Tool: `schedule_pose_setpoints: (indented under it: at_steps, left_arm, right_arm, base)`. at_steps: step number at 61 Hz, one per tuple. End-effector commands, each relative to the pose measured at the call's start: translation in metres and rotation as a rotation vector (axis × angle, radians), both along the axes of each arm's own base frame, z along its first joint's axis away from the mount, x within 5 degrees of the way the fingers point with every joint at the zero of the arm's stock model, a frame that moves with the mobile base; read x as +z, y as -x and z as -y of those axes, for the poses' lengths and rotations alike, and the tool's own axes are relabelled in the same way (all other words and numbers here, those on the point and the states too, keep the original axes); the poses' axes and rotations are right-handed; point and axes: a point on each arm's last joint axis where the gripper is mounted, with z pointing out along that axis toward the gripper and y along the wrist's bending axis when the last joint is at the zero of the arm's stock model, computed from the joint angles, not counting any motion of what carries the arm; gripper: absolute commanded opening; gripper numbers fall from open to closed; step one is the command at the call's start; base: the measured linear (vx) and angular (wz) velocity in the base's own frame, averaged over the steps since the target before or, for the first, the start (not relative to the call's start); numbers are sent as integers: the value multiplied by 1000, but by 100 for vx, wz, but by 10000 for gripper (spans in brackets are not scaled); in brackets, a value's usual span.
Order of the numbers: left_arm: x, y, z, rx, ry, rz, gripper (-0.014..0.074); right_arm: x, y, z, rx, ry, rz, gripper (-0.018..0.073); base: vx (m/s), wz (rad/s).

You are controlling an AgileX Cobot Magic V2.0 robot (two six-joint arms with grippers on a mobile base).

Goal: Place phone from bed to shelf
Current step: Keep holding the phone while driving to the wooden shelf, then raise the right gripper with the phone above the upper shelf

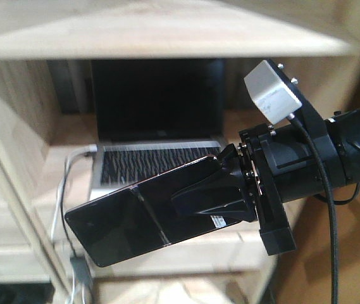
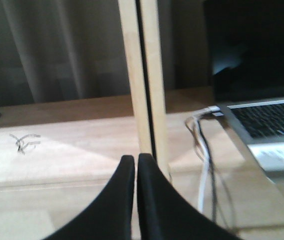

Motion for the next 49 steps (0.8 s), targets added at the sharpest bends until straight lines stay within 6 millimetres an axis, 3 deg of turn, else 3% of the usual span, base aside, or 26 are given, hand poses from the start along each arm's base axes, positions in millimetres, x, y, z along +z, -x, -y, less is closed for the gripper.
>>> schedule_pose_setpoints:
  at_steps: [1, 49]
  left_arm:
    - [15, 1, 0, 0, 7, 107, 1]
    - [15, 1, 0, 0, 7, 107, 1]
  right_arm:
    - [22, 12, 0, 58, -103, 5, -2]
    - [22, 12, 0, 57, -103, 5, -2]
  base:
    - [26, 11]
    - [11, 5]
